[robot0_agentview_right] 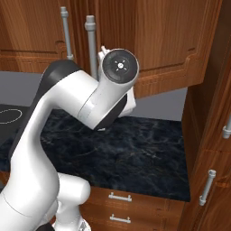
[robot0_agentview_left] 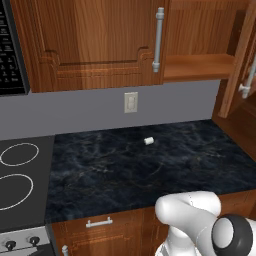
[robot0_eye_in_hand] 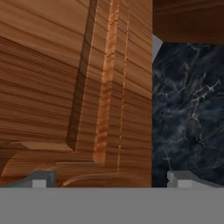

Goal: Close all open cabinet doors.

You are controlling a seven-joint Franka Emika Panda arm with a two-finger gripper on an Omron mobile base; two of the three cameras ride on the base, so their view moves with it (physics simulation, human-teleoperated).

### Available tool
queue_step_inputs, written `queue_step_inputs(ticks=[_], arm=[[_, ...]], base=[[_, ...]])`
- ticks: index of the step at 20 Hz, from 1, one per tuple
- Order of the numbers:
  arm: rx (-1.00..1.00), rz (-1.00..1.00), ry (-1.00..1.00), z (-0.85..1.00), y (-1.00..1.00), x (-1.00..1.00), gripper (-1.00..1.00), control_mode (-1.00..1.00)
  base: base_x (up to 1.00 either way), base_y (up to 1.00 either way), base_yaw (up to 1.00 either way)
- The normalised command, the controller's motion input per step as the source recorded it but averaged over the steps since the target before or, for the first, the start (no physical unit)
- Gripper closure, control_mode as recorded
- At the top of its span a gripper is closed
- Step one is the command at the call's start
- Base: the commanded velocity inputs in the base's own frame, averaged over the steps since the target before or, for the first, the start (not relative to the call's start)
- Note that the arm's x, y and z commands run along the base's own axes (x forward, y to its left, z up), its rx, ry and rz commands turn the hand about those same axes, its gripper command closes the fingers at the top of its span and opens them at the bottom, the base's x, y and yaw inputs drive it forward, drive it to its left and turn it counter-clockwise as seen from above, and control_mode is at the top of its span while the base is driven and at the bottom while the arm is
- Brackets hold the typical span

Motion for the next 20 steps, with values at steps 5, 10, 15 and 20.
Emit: queue_step_inputs(ticks=[5,10,15,20], arm=[[0.02,0.0,0.0,-0.19,0.28,0.45,-1.0,-1.0],[0.01,0.0,0.0,-0.17,0.24,0.45,-1.0,-1.0],[0.03,0.0,0.0,-0.18,0.2,0.4,-1.0,-1.0],[0.01,0.0,0.0,-0.18,0.22,0.43,-1.0,-1.0]], base=[[0.0,0.0,0.0],[0.0,0.0,0.0],[0.0,0.0,0.0],[0.0,0.0,0.0]])
